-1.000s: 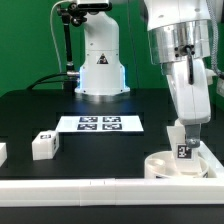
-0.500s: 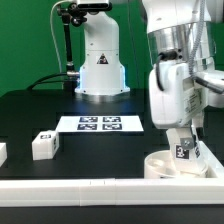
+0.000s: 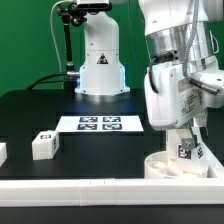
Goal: Assemble stool
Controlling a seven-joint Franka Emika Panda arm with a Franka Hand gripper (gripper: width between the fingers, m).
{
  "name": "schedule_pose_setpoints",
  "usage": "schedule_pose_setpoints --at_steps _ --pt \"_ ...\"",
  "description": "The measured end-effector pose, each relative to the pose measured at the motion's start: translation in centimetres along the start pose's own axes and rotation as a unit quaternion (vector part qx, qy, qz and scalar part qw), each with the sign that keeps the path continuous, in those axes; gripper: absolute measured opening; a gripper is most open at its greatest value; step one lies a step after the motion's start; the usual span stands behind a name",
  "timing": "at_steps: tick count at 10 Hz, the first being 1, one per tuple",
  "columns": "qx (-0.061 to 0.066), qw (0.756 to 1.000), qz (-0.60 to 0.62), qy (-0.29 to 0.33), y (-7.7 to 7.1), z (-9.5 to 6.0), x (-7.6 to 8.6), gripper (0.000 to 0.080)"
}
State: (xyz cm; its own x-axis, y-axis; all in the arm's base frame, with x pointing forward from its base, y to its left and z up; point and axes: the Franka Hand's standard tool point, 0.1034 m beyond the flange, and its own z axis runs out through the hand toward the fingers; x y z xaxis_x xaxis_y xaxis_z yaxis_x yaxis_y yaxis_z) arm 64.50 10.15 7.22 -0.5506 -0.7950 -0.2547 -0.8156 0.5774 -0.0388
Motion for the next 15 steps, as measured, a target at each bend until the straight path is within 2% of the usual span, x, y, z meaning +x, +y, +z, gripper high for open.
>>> schedule_pose_setpoints --at_steps 2,3,5,6,9,10,11,12,13,15 --pt "0.002 1.0 -0.01 -0.001 -0.1 -0.2 -0.1 0.0576" --pt "0.006 1.0 -0.024 -0.005 -0.2 -0.8 -0.3 0.0626" --pt "0.017 0.999 -0.033 -0.015 -0.5 -2.3 -1.1 0.0646" --pt "0.029 0.999 -0.039 -0.02 -1.0 -3.0 -1.4 0.0646" --pt "0.031 0.997 -0.074 -0.018 -1.0 -2.9 -1.4 0.0649" --pt "0.025 0.993 -0.116 -0.015 -0.9 -2.8 -1.2 0.0649" --pt "0.003 0.987 -0.161 -0.009 -0.5 -2.5 -1.1 0.0649" --pt "0.002 0.976 -0.217 -0.004 -0.5 -2.4 -1.2 0.0649" --pt "-0.003 0.96 -0.281 0.0 -0.5 -2.4 -1.1 0.0649" --pt "-0.017 0.899 -0.438 0.005 -1.0 -2.8 -0.8 0.0649"
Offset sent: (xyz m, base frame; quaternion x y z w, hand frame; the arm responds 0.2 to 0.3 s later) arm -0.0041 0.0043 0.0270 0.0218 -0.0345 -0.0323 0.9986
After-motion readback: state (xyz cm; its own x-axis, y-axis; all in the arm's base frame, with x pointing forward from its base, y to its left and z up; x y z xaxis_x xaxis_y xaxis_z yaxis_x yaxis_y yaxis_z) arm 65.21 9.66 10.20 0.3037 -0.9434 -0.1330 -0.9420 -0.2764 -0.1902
